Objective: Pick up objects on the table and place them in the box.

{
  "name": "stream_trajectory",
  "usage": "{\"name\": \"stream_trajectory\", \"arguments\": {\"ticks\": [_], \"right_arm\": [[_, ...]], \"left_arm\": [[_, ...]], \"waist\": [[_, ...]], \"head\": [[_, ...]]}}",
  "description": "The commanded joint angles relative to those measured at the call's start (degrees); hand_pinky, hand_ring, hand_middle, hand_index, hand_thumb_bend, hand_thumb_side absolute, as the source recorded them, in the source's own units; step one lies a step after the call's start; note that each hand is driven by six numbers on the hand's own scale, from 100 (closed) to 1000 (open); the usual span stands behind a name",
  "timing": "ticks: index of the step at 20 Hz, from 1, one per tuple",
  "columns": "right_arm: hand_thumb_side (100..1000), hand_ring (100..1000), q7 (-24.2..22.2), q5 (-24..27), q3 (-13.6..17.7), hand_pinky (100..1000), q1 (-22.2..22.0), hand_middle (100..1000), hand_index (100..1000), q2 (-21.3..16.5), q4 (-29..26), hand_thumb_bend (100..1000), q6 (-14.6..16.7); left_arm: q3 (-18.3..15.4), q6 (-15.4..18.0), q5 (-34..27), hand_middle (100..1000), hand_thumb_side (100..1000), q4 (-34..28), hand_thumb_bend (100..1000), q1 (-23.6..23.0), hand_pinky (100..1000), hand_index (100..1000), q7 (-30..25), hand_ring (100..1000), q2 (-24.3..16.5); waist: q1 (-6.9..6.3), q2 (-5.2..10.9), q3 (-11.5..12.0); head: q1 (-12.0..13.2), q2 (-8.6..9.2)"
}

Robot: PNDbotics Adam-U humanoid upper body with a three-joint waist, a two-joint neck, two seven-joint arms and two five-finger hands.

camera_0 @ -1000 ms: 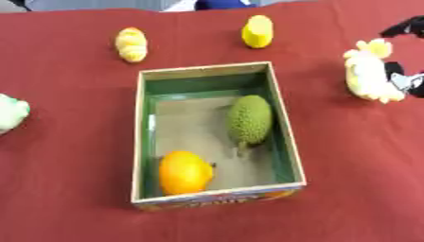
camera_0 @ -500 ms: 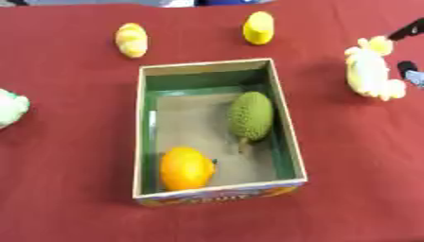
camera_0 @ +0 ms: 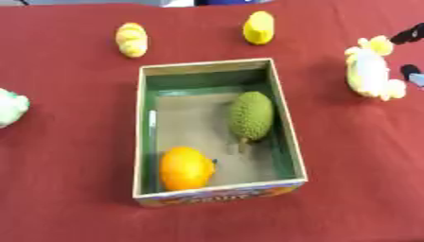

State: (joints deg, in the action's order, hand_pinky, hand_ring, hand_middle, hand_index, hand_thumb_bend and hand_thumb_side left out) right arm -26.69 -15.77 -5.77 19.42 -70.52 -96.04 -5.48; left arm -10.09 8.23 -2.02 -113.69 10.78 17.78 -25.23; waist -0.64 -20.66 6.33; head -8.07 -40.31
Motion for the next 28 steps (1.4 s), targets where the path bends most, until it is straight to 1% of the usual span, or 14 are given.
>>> {"name": "stream_trajectory", "arguments": {"ticks": [1, 4, 7, 10, 13, 18, 22, 28], "right_arm": [[278, 945, 1.41, 0.12, 0.0, 907, 1.13, 890, 951, -1.71, 0.3, 100, -0.76], [298, 947, 2.34, -0.14, -0.87, 908, 1.7, 886, 960, -1.29, 0.81, 100, -2.07], [320, 943, 2.53, -0.29, -1.85, 903, 2.24, 879, 953, -0.79, 1.39, 100, -4.08], [329, 941, 2.76, -0.69, -2.71, 900, 2.8, 876, 951, -0.17, 1.68, 100, -6.52], [328, 944, 2.69, -1.39, -3.68, 902, 3.31, 877, 952, 0.45, 1.75, 107, -7.77], [322, 946, 1.95, -2.68, -4.86, 902, 4.38, 879, 954, 1.63, 2.91, 104, -8.1], [352, 954, 1.39, -4.99, -5.97, 906, 5.44, 885, 958, 2.67, 4.61, 160, -7.96], [358, 958, -0.35, -8.01, -7.71, 908, 6.97, 890, 962, 4.54, 7.01, 192, -6.74]], "left_arm": [[-0.11, 0.09, -0.3, 669, 639, -0.91, 100, 0.54, 776, 848, -0.31, 669, -1.59], [-0.04, 0.08, -0.42, 669, 639, -0.91, 100, 0.63, 776, 848, -0.47, 669, -1.53], [0.01, 0.09, -0.54, 669, 639, -0.91, 100, 0.71, 776, 848, -0.63, 669, -1.48], [0.03, 0.1, -0.65, 670, 640, -0.91, 100, 0.76, 775, 848, -0.71, 670, -1.43], [0.09, 0.12, -0.77, 670, 640, -0.91, 100, 0.86, 775, 848, -0.8, 671, -1.37], [0.14, 0.12, -0.94, 670, 641, -0.91, 100, 0.94, 775, 848, -0.9, 671, -1.32], [0.25, 0.13, -1.1, 671, 641, -0.91, 100, 1.05, 775, 848, -1.02, 672, -1.24], [0.33, 0.13, -1.37, 672, 642, -0.91, 100, 1.13, 775, 848, -1.1, 671, -1.17]], "waist": [[-0.03, 0.76, 0.11], [-0.01, 0.46, 0.32], [0.01, 0.21, 0.58], [0.03, -0.02, 0.81], [0.07, -0.26, 1.05], [0.03, -0.67, 1.45], [-0.06, -0.97, 1.79], [-0.24, -1.46, 2.24]], "head": [[-0.24, 0.37], [-0.38, 0.57], [-0.56, 0.69], [-0.74, 0.9], [-0.97, 1.11], [-1.29, 1.42], [-1.6, 1.8], [-1.99, 2.08]]}}
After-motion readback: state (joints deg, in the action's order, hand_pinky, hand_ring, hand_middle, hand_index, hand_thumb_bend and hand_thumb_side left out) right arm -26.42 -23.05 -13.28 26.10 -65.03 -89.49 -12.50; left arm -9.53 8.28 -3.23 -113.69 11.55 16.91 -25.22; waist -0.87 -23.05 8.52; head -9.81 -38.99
